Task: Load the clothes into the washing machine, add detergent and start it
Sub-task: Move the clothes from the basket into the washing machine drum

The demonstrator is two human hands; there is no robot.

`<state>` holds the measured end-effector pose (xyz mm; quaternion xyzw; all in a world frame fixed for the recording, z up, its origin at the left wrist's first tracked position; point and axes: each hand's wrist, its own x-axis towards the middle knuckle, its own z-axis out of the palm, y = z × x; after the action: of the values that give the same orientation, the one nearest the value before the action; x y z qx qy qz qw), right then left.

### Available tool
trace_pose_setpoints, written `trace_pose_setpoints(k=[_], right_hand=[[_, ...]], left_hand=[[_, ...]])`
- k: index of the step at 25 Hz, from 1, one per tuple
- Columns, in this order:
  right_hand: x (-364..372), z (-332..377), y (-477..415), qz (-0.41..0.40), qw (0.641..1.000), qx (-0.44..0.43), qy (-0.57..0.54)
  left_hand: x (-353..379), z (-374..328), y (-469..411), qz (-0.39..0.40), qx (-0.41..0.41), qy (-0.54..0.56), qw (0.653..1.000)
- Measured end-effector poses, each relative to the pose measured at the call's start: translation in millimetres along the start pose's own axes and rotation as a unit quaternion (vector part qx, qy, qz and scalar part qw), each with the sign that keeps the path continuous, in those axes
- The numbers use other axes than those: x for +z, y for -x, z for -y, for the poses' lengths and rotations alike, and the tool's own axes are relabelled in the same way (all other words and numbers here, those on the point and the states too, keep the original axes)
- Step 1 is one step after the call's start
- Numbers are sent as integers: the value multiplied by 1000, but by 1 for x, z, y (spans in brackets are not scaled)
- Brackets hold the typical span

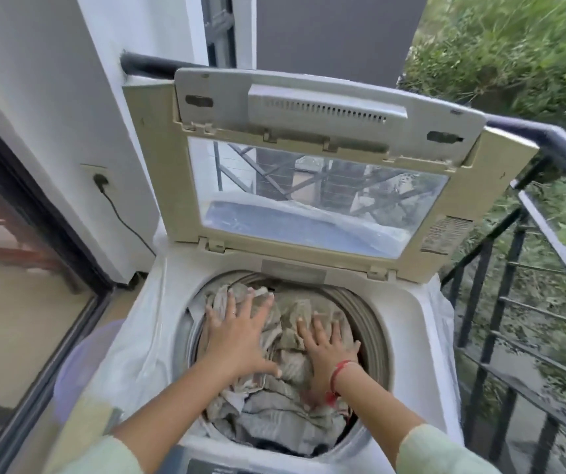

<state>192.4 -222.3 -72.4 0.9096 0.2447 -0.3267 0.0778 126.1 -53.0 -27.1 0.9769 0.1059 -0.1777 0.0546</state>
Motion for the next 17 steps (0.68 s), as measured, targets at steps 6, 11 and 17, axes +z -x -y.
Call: trace_pose_setpoints(k=[6,11,17], right_hand=[[29,-15,-48,179,982,11,-57],[70,-9,-77,197,972,45,-119],[126,14,-129,65,986,109,-109]], left_hand=[[83,-10,-58,237,-24,-103,966],[126,-9,-85,257,-50,-121,958],[188,7,-117,221,-42,-88,970]])
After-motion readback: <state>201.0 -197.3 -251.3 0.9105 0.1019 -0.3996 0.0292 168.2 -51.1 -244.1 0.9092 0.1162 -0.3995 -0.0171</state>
